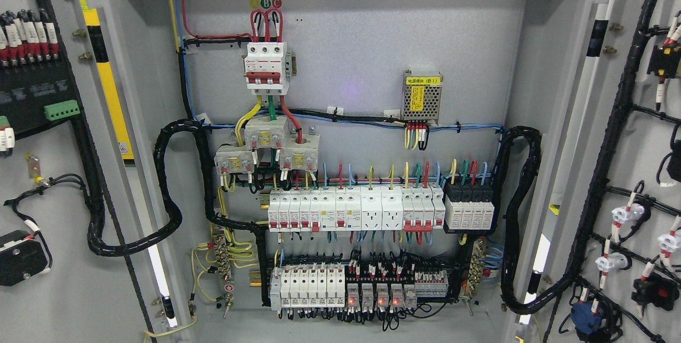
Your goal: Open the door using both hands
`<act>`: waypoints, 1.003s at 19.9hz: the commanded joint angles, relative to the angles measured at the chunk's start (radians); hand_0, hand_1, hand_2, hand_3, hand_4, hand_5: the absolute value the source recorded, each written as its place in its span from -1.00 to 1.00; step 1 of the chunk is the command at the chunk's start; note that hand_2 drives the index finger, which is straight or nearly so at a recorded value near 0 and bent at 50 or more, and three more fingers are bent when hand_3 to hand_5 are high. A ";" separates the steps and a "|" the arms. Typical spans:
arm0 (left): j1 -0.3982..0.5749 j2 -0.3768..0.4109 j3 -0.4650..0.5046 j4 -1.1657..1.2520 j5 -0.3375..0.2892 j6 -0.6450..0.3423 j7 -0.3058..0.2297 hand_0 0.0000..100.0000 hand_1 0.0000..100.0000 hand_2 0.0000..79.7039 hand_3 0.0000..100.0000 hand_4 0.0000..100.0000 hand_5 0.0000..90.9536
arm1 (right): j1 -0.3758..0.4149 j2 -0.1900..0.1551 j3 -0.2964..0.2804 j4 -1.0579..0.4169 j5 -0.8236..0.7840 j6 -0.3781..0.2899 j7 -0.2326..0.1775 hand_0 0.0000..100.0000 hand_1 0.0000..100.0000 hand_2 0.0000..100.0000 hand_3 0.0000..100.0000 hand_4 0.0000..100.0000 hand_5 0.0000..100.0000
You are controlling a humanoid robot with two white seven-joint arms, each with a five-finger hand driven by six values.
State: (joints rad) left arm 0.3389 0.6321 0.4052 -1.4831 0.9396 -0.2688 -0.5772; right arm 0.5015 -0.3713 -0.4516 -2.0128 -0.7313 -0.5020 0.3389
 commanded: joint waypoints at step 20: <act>0.006 0.027 -0.008 -0.097 0.002 -0.001 0.003 -1.00 -1.00 -1.00 -1.00 -1.00 -1.00 | 0.000 0.017 -0.044 0.022 0.000 0.000 0.002 -0.57 -0.84 -1.00 -1.00 -1.00 -1.00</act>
State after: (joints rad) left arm 0.3278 0.6638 0.4015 -1.4625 0.9432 -0.2685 -0.5745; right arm 0.5013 -0.3580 -0.4864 -1.9937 -0.7317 -0.5019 0.3391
